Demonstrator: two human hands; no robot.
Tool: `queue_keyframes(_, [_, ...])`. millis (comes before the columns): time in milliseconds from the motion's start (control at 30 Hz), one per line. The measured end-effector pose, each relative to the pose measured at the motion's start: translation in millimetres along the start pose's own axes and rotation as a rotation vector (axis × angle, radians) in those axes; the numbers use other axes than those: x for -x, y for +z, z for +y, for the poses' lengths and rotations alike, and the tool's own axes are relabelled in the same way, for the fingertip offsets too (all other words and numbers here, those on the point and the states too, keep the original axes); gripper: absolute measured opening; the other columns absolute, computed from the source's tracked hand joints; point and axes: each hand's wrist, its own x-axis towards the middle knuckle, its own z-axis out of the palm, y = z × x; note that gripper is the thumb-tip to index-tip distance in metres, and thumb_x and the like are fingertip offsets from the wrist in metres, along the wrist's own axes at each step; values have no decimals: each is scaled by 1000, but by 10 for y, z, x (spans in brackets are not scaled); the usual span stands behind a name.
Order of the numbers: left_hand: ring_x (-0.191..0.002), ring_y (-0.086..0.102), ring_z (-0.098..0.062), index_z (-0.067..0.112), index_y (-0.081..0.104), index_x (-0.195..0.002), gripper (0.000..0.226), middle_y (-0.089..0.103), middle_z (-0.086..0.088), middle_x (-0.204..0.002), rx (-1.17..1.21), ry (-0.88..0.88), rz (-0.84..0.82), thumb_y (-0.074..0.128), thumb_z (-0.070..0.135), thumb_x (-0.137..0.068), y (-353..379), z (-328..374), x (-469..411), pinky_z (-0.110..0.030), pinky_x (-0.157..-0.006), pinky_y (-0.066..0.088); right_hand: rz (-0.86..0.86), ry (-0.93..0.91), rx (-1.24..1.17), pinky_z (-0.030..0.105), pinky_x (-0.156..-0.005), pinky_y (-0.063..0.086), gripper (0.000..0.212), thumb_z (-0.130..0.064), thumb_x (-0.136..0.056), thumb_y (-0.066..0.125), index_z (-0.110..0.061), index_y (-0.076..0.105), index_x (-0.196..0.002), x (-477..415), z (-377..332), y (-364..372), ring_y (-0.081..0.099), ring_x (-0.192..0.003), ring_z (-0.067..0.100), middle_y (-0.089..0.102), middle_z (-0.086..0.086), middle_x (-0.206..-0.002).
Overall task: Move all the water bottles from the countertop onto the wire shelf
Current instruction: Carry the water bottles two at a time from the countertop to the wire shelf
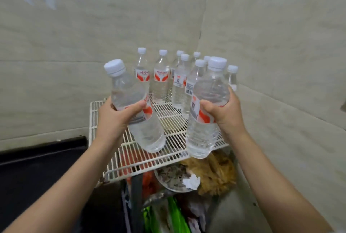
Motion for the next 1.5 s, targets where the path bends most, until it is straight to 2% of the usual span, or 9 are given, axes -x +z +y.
queue_keyframes(100, [-84, 69, -12, 17, 63, -98, 52, 71, -1, -95, -36, -24, 57, 78, 27, -49, 26, -80, -64, -22, -70, 51, -63, 14, -31, 28, -84, 55, 93, -38, -44, 77, -12, 45, -128, -246, 154, 132, 63, -98, 16, 61, 7, -116])
queue_keyframes(233, [-84, 68, -13, 23, 61, -96, 47, 69, 2, -94, -130, -37, 114, 75, 31, -52, 85, -147, -285, -26, -71, 50, -79, 67, -97, 40, -89, 52, 86, -32, -52, 80, -9, 44, -128, -573, 356, 354, 62, -103, 26, 62, 9, -115])
queue_keyframes(300, [-89, 66, -17, 20, 59, -101, 48, 68, 1, -97, -178, -51, 137, 78, 27, -58, 118, -201, -478, -31, -76, 52, -80, 85, -100, 46, -93, 50, 93, -44, -48, 77, -13, 43, -130, -739, 407, 488, 60, -107, 26, 61, 8, -119])
queue_keyframes(433, [-94, 66, -22, 13, 58, -113, 66, 68, -6, -106, -284, -83, 130, 81, 38, -56, 247, -364, -893, -42, -85, 54, -111, 65, -49, 44, -99, 46, 87, -37, -60, 79, -17, 37, -134, -1083, 421, 683, 54, -116, 23, 54, 6, -129])
queue_keyframes(600, [-92, 64, -21, 14, 57, -108, 59, 67, -5, -104, -412, -79, 160, 82, 34, -58, 431, -564, -1240, -39, -84, 52, -147, 44, 39, 26, -93, 32, 79, -20, -74, 73, -16, 25, -137, -1466, 489, 822, 39, -122, 16, 36, 6, -142])
queue_keyframes(767, [-92, 64, -20, 15, 54, -114, 74, 67, -4, -106, -509, -129, 136, 82, 43, -52, 462, -716, -1593, -42, -84, 55, -137, 101, 52, 39, -100, 37, 82, -29, -73, 72, -17, 23, -137, -1705, 687, 1013, 41, -126, 27, 36, 9, -143])
queue_keyframes(1033, [-89, 65, -11, 35, 47, -104, 65, 65, 10, -97, -587, -53, 62, 78, 54, -50, 526, -853, -1669, -35, -81, 55, -165, 105, 67, 50, -101, 41, 77, -28, -70, 73, -26, 31, -135, -1854, 947, 1162, 46, -122, 25, 44, 5, -138])
queue_keyframes(1167, [-87, 63, -11, 32, 46, -103, 55, 60, 15, -89, -595, -23, 99, 80, 36, -60, 498, -839, -1663, -28, -77, 52, -188, 96, 69, 50, -103, 40, 74, -26, -74, 70, -26, 28, -136, -1843, 986, 1141, 43, -125, 25, 38, 5, -141])
queue_keyframes(1500, [-88, 57, -11, 17, 48, -119, 65, 57, 7, -98, -603, -26, 95, 79, 34, -64, 534, -759, -1547, -18, -68, 43, -170, 83, 68, 37, -102, 34, 76, -26, -79, 66, -22, 21, -140, -1710, 1000, 1084, 36, -130, 24, 31, 6, -145])
